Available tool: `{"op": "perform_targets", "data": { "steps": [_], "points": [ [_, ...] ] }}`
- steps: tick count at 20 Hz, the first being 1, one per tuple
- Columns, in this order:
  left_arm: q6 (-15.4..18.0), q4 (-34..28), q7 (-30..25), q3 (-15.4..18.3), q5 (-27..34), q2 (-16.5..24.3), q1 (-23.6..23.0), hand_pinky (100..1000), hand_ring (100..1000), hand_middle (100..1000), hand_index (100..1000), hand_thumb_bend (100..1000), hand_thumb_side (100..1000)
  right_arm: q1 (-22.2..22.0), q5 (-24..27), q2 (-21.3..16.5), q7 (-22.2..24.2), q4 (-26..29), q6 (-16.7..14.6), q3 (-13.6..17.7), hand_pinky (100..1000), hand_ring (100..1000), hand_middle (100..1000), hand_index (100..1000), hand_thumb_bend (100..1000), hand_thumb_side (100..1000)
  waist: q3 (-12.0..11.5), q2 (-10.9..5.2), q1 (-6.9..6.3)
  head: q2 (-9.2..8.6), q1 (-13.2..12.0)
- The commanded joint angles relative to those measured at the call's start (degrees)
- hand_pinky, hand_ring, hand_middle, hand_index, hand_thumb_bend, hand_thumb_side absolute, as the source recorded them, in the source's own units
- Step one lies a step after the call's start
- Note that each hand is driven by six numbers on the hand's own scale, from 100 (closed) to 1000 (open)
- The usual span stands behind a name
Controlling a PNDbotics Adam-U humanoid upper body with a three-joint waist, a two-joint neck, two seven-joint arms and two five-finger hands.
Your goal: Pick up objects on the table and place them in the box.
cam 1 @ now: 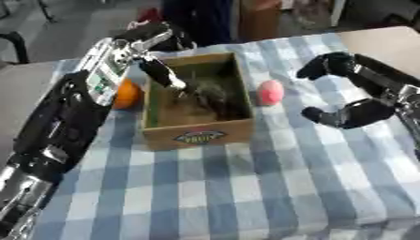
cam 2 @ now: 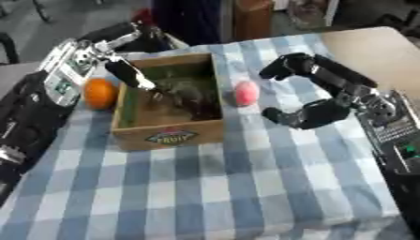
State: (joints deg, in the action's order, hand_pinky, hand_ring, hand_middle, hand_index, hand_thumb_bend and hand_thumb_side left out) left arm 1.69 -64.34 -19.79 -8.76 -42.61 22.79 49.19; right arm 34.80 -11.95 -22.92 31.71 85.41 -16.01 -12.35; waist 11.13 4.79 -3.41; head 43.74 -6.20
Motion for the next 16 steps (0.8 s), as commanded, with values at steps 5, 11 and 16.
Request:
{"op": "perform_targets", "data": {
  "steps": [5,11,16],
  "points": [
    [-7.95,8.55,10.64,4.29,-4.4,1.82,-1.51,737,721,745,773,583,129,0.84,-0.17,-0.9,-0.46,0.3,0.05,0.88,802,808,727,806,381,274,-0.62,-0.75,0.41,-0.33,0.71],
    [-9.44,16.91,15.2,5.62,-4.44,0.71,-2.16,736,725,757,778,603,135,0.96,-0.23,-0.82,-0.53,0.2,0.03,0.97,802,808,727,806,383,275,-0.34,-0.53,0.63,-0.29,0.78],
    [-9.84,20.42,12.97,5.25,-7.03,0.59,-2.25,634,536,560,664,275,100,0.98,-0.33,-0.72,-0.48,0.06,0.03,0.98,802,808,727,806,382,275,-0.32,-0.45,0.65,-0.22,0.87]
  ]
}}
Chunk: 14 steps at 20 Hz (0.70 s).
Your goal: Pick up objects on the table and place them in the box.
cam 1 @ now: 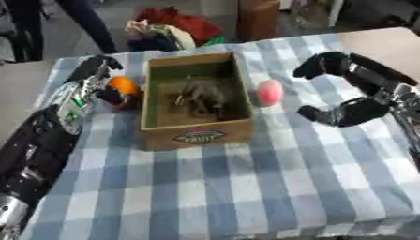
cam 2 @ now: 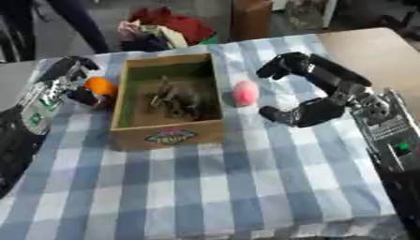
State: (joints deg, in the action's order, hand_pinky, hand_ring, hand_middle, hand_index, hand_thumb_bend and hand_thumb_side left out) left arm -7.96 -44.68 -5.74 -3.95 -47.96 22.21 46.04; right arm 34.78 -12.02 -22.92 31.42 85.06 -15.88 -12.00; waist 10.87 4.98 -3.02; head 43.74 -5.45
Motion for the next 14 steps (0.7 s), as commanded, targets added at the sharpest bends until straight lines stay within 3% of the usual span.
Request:
{"op": "perform_targets", "data": {
  "steps": [1,2,4,8,10,14],
  "points": [
    [-0.43,0.79,-1.39,0.42,-3.1,1.29,0.98,602,487,498,616,210,100,1.0,-0.28,-0.71,-0.2,0.38,-0.1,0.64,802,808,727,806,382,275,-0.11,-0.65,0.26,-0.22,0.14],
    [-0.75,0.42,-1.07,0.59,-4.45,1.39,1.08,543,389,392,532,100,100,1.01,-0.31,-0.7,-0.22,0.35,-0.1,0.65,802,808,728,806,378,277,-0.16,-0.67,0.26,-0.22,0.18],
    [-1.22,-1.04,0.47,1.07,-5.79,1.41,1.3,524,349,342,491,167,100,1.02,-0.35,-0.69,-0.24,0.3,-0.1,0.66,802,808,728,806,380,275,-0.22,-0.72,0.26,-0.22,0.23],
    [-0.13,-8.01,3.58,0.22,-2.63,1.52,2.14,530,335,323,469,211,100,1.11,-0.43,-0.52,-0.21,0.19,-0.13,0.63,802,808,727,806,379,276,-0.31,-0.8,0.18,-0.3,0.16],
    [1.14,-12.7,3.52,-1.64,-0.02,1.59,2.68,534,336,324,468,251,100,1.19,-0.44,-0.37,-0.16,0.15,-0.16,0.57,802,808,727,806,382,277,-0.2,-0.83,0.12,-0.31,0.08],
    [3.24,-19.83,1.04,-5.74,5.52,0.72,3.78,548,354,343,485,235,100,1.4,-0.49,-0.12,0.06,-0.03,-0.24,0.4,803,808,727,806,381,276,0.19,-0.89,0.16,-0.25,-0.25]
  ]
}}
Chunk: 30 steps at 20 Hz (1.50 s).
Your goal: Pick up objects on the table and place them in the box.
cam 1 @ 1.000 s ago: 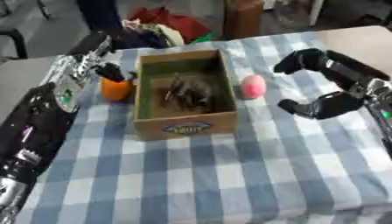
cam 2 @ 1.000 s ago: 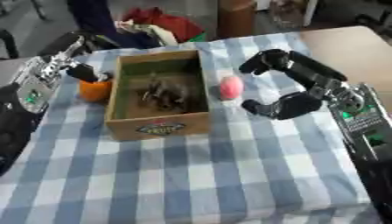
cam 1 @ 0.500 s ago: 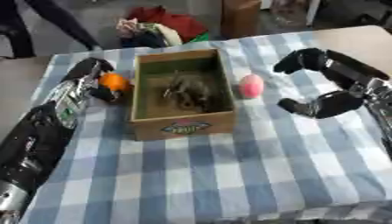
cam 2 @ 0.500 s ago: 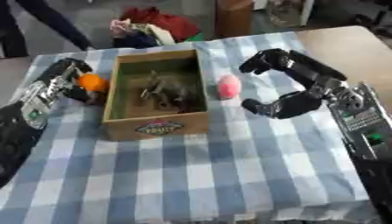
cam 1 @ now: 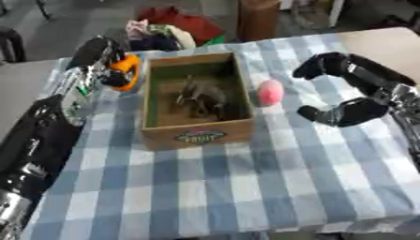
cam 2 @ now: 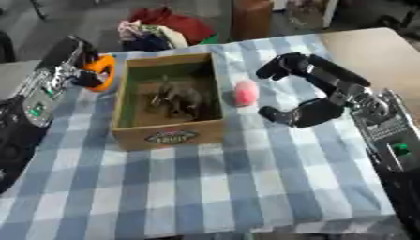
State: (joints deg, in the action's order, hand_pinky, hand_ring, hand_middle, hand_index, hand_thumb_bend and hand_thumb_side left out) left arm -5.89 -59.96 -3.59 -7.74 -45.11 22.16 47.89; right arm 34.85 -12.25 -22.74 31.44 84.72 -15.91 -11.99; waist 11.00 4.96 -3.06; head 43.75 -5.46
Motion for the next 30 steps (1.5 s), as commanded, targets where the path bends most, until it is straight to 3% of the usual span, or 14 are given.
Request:
{"op": "perform_targets", "data": {
  "steps": [1,6,9,10,11,12,14,16,19,22,23,24,25,30],
  "points": [
    [1.76,-5.41,-2.23,-3.24,3.03,0.48,2.24,551,360,350,491,232,100,1.38,-0.28,-0.23,0.08,0.26,-0.23,0.37,803,808,725,806,381,276,0.18,-0.9,0.21,-0.23,-0.38],
    [4.94,-4.27,-7.73,-7.31,1.48,-2.32,2.42,570,395,386,521,258,100,1.55,-0.32,0.13,0.16,0.09,-0.27,0.34,802,807,725,805,380,277,0.47,-0.86,0.2,-0.34,-0.43],
    [7.93,-1.31,-11.67,-9.38,-0.47,-2.95,1.9,603,476,462,584,315,100,1.5,-0.41,0.13,0.2,-0.05,-0.25,0.42,802,806,724,805,382,276,0.58,-0.84,0.1,-0.32,-0.42],
    [8.86,-0.85,-12.9,-9.57,-0.64,-3.0,1.63,636,554,539,649,390,100,1.46,-0.47,0.07,0.16,-0.11,-0.23,0.49,802,806,724,805,383,276,0.55,-0.81,0.07,-0.35,-0.32],
    [9.9,-0.87,-14.22,-9.56,-0.31,-2.99,1.28,688,644,634,720,617,124,1.43,-0.56,-0.01,0.14,-0.18,-0.22,0.54,802,806,725,805,384,274,0.49,-0.78,0.06,-0.32,-0.17],
    [10.85,-1.37,-15.31,-9.26,0.58,-2.84,0.92,758,741,740,778,810,313,1.43,-0.65,-0.09,0.11,-0.26,-0.23,0.58,802,806,725,805,387,272,0.4,-0.76,0.04,-0.29,-0.08],
    [11.78,-4.21,-15.9,-8.06,3.97,-2.11,0.06,817,818,829,840,959,490,1.47,-0.99,-0.46,-0.03,-0.56,-0.22,0.79,803,807,727,808,392,268,0.12,-0.72,0.04,-0.36,0.02],
    [11.0,-8.99,-14.15,-6.74,7.78,-0.92,-0.97,817,827,847,848,968,541,1.65,-1.51,-1.13,-0.39,-1.08,-0.22,1.09,804,808,728,814,396,264,-0.23,-0.72,0.09,-0.36,0.24],
    [7.67,-17.2,-9.46,-4.54,13.6,0.88,-3.22,795,805,836,834,857,610,2.91,-2.82,-2.88,-1.38,-3.03,-0.25,1.38,809,807,731,839,400,253,-1.04,-0.74,0.19,-0.42,0.76],
    [4.05,-24.82,-4.37,-2.44,20.12,2.52,-6.39,739,738,748,791,789,542,4.99,-5.4,-4.85,-3.3,-7.05,-0.69,1.52,808,806,737,853,408,243,-2.34,-0.68,0.33,-0.66,1.75],
    [3.07,-27.23,-2.51,-1.74,22.27,3.07,-7.74,718,687,696,770,736,472,5.85,-6.36,-5.43,-4.11,-9.04,-0.76,1.59,810,808,742,856,414,240,-2.94,-0.63,0.34,-0.8,2.23],
    [2.1,-29.34,-0.8,-1.14,24.02,3.6,-9.06,702,665,679,763,719,449,6.67,-7.4,-5.86,-4.92,-11.1,-0.96,1.66,811,810,743,856,309,207,-3.5,-0.58,0.33,-0.96,2.76],
    [1.25,-31.33,0.78,-0.6,25.59,3.93,-10.4,692,631,645,748,674,394,7.46,-8.56,-6.19,-5.76,-13.28,-1.22,1.82,810,811,743,857,427,233,-4.14,-0.48,0.33,-1.13,3.44],
    [-0.57,-36.74,5.6,1.77,32.12,3.88,-16.39,673,604,613,729,625,326,10.38,-14.21,-5.76,-9.91,-23.74,-2.28,3.63,801,811,742,856,438,212,-7.29,0.08,0.18,-1.91,6.66]
  ]
}}
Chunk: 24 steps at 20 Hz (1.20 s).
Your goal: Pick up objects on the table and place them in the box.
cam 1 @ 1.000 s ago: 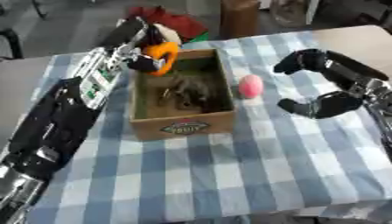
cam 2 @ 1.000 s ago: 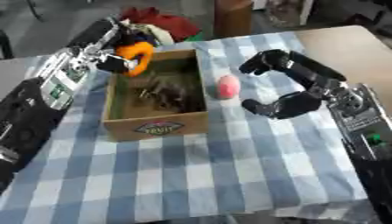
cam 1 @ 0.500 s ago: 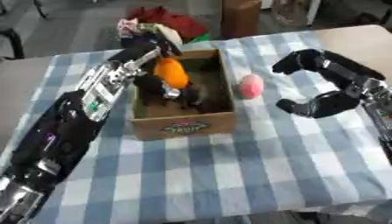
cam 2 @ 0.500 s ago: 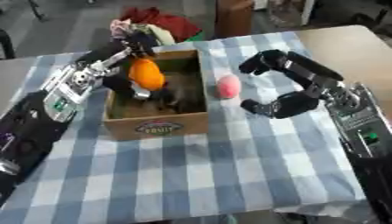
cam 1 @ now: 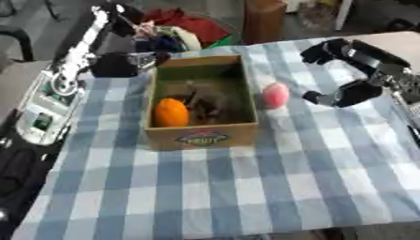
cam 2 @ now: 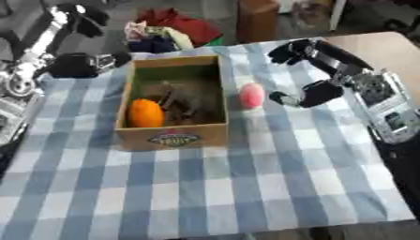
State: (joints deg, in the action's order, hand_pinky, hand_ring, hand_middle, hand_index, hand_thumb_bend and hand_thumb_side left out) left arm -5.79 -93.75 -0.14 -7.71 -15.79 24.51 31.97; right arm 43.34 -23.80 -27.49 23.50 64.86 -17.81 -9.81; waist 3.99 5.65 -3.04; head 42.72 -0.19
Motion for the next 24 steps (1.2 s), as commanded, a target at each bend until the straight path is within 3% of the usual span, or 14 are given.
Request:
{"op": "perform_targets", "data": {
  "steps": [1,8,14,16,19,22,24],
  "points": [
    [-0.84,-3.38,2.8,2.1,3.65,1.32,-1.41,668,597,605,728,618,318,2.31,-3.72,-0.64,-2.66,-5.77,-0.51,1.87,801,811,742,855,439,207,-0.81,-0.5,0.12,-1.06,1.94],
    [-1.08,-5.58,5.59,4.23,6.44,0.55,-6.47,664,590,591,723,610,311,5.54,-11.34,3.44,-7.61,-17.74,0.3,5.86,789,802,733,850,438,193,-3.44,-0.26,-0.13,-1.56,4.91],
    [-0.78,-6.4,5.96,4.75,7.11,0.01,-7.46,663,586,583,722,602,307,7.17,-15.12,6.31,-9.92,-22.74,0.7,7.37,788,799,729,842,434,192,-4.35,-0.16,-0.13,-1.76,5.92],
    [-0.69,-6.4,5.75,4.6,7.21,-0.17,-7.56,663,585,582,724,598,308,7.38,-16.0,7.03,-10.17,-23.48,0.63,7.51,759,768,686,811,426,188,-4.48,-0.14,-0.16,-1.76,6.11],
    [-0.57,-6.31,5.63,4.5,7.34,-0.43,-7.73,662,581,577,724,591,305,7.42,-18.11,7.75,-11.25,-24.08,1.18,7.56,670,644,543,654,352,100,-4.58,-0.12,-0.22,-1.83,6.28],
    [-0.5,-6.13,5.38,4.37,7.28,-0.51,-7.94,662,578,574,724,585,305,7.45,-20.7,7.98,-13.14,-24.02,2.15,7.71,575,511,340,432,160,100,-4.6,-0.15,-0.24,-1.91,6.29],
    [-0.48,-6.05,5.39,4.47,7.25,-0.6,-8.13,662,576,572,725,582,303,7.53,-21.57,7.84,-15.42,-23.19,3.06,8.02,534,483,260,347,119,100,-4.57,-0.16,-0.2,-2.02,6.26]
  ]
}}
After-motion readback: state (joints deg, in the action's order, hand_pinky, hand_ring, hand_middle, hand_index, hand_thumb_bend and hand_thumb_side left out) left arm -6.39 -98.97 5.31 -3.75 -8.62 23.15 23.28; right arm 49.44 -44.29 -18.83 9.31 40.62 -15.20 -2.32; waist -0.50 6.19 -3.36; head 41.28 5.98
